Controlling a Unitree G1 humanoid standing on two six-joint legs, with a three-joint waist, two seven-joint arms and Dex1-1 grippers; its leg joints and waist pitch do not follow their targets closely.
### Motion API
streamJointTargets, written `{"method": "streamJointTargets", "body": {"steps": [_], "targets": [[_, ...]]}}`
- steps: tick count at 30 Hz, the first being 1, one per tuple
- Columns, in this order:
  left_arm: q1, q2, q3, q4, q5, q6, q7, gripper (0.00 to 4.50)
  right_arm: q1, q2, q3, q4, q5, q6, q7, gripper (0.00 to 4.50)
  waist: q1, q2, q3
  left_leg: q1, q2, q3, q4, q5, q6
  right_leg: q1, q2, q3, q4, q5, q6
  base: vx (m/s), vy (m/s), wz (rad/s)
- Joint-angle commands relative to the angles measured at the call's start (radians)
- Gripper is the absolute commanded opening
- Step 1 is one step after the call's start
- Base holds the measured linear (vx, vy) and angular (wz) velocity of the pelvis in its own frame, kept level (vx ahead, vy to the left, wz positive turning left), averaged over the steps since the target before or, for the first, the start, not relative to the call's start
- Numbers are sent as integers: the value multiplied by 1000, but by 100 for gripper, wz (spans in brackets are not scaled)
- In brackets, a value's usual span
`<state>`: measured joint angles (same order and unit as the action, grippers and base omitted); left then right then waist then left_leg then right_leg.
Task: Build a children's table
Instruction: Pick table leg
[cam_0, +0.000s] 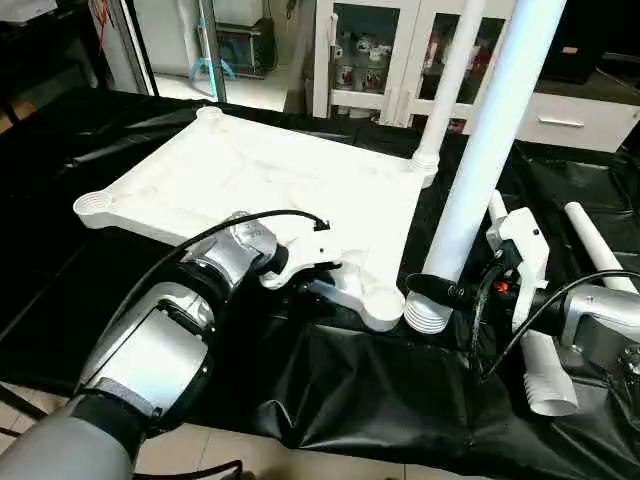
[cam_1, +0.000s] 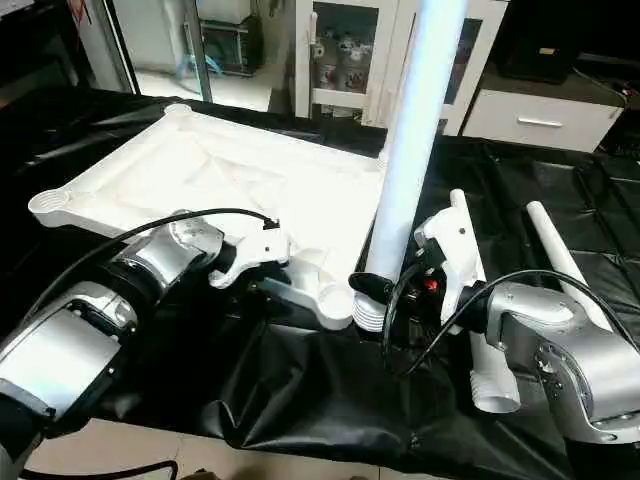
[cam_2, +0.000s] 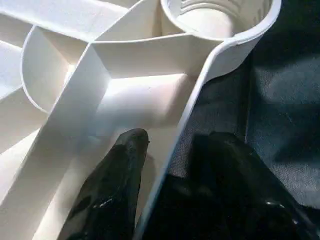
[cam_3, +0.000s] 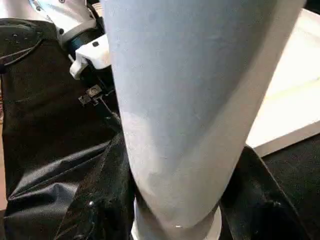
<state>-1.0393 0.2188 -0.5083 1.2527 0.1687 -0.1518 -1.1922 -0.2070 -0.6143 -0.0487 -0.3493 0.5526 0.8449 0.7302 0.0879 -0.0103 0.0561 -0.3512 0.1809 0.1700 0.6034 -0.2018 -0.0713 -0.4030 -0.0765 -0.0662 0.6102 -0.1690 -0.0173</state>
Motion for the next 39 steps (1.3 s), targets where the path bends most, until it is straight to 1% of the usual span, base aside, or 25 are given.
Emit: {"method": "streamJointTargets", "body": {"steps": [1,7,9,10,14,16,21,22,23,24,25,26,27,28,29,30,31,32,33,34,35,36,37,38,39], "targets": [[-5,8,-10,17,33,-6,-6,193,-25,-5,6,-3,2,-4,5,188,3,-17,-71,0,41,-11,-65,-110,59,67,-75,48,-77,-206,-199,0,0,0],[7,20,-31,17,80,-23,16,150,-35,-3,19,7,-7,-14,6,188,3,-18,-69,0,42,-11,-67,-122,54,65,-75,48,-80,-244,-188,0,0,0],[10,22,-32,16,87,-24,16,150,-37,-2,20,8,-7,-15,6,188,4,-18,-69,-1,41,-11,-67,-120,53,66,-76,48,-80,-248,-183,0,0,0],[15,29,-32,15,97,-24,19,113,-41,3,24,12,-9,-17,3,188,5,-16,-70,-1,41,-11,-67,-117,53,66,-76,48,-80,-243,-182,0,0,0],[30,45,-29,11,109,14,32,101,-44,15,26,15,-8,-22,-5,188,4,-14,-70,-2,43,-12,-68,-115,52,66,-76,49,-78,-220,-191,0,0,0],[55,59,4,-1,82,61,17,79,-43,30,24,15,-8,-24,-21,188,1,-14,-69,-3,41,-12,-69,-121,47,66,-76,48,-78,-226,-196,0,0,0],[118,88,72,-55,39,137,70,65,-39,55,24,22,-14,-29,-46,188,-7,-17,-66,-3,39,-12,-71,-144,39,64,-76,46,-85,-297,-183,0,0,0],[134,94,90,-74,28,165,90,62,-38,59,25,24,-16,-30,-49,188,-10,-14,-65,-3,41,-13,-72,-151,36,64,-78,46,-83,-309,-184,0,0,0],[156,101,110,-102,15,204,112,62,-38,64,27,26,-18,-31,-53,188,-16,-17,-63,-4,38,-12,-72,-163,38,62,-75,45,-90,-341,-173,0,0,0],[174,106,129,-128,5,244,141,59,-38,68,28,28,-19,-32,-55,188,-18,-15,-65,-3,41,-13,-71,-162,32,64,-77,46,-83,-336,-178,0,0,0],[197,115,144,-164,-1,293,164,55,-38,73,31,30,-20,-33,-58,188,-23,-18,-62,-7,39,-13,-72,-169,35,61,-75,44,-89,-364,-168,0,0,0],[221,123,153,-205,-1,335,182,51,-39,77,33,33,-21,-34,-60,188,-26,-16,-61,-5,37,-14,-72,-179,35,59,-75,42,-92,-400,-156,0,0,0],[248,132,160,-254,3,377,198,51,-41,80,35,36,-23,-35,-62,188,-29,-15,-61,-7,38,-17,-73,-180,33,62,-76,42,-91,-411,-152,0,0,0],[277,142,161,-305,11,401,201,48,-43,84,37,38,-24,-35,-65,188,-37,-22,-59,-14,36,-18,-75,-178,34,62,-75,39,-95,-436,-137,0,0,0],[277,142,161,-305,11,401,201,45,-43,84,37,38,-24,-35,-65,188,-37,-17,-61,-12,38,-20,-75,-179,31,62,-77,39,-93,-442,-132,0,0,0],[341,149,173,-423,9,417,199,42,-48,90,40,45,-24,-36,-70,188,-43,-16,-60,-10,37,-19,-75,-188,30,58,-75,39,-97,-471,-118,0,0,0],[359,147,180,-455,2,413,197,42,-50,92,41,47,-24,-36,-71,188,-47,-15,-56,-11,37,-20,-76,-201,30,55,-76,38,-103,-508,-106,0,0,0],[384,139,188,-510,-12,414,186,40,-52,95,44,51,-26,-37,-72,188,-45,-21,-56,-1,35,-16,-72,-216,33,45,-74,38,-110,-555,-89,0,0,0],[400,136,192,-545,-20,420,179,36,-54,96,45,54,-27,-38,-73,188,-45,-19,-55,2,35,-16,-72,-223,34,41,-75,39,-113,-572,-86,0,0,0],[429,133,183,-604,-24,370,162,30,-57,100,47,60,-30,-39,-78,188,-43,-23,-56,4,38,-17,-73,-227,36,39,-76,39,-116,-588,-79,0,0,0],[468,135,166,-688,-34,311,138,26,-63,106,46,71,-37,-40,-88,188,-41,-19,-53,2,36,-16,-75,-230,38,35,-74,39,-120,-597,-69,0,0,0],[488,135,156,-729,-41,276,124,26,-66,111,44,77,-41,-40,-95,188,-42,-20,-57,1,39,-18,-77,-229,35,37,-76,39,-116,-585,-71,0,0,0],[510,131,147,-782,-49,282,118,16,-72,118,41,88,-49,-43,-109,188,-41,-16,-59,1,44,-18,-81,-225,32,35,-73,41,-110,-546,-79,0,0,0],[517,132,144,-802,-52,295,120,16,-74,120,40,92,-51,-44,-113,188,-39,-14,-61,7,44,-15,-79,-221,32,29,-70,43,-110,-520,-86,0,0,0],[537,134,132,-853,-54,318,123,6,-78,125,37,99,-53,-46,-122,188,-36,-14,-62,7,44,-11,-78,-202,34,29,-67,47,-103,-455,-106,0,0,0]]}}
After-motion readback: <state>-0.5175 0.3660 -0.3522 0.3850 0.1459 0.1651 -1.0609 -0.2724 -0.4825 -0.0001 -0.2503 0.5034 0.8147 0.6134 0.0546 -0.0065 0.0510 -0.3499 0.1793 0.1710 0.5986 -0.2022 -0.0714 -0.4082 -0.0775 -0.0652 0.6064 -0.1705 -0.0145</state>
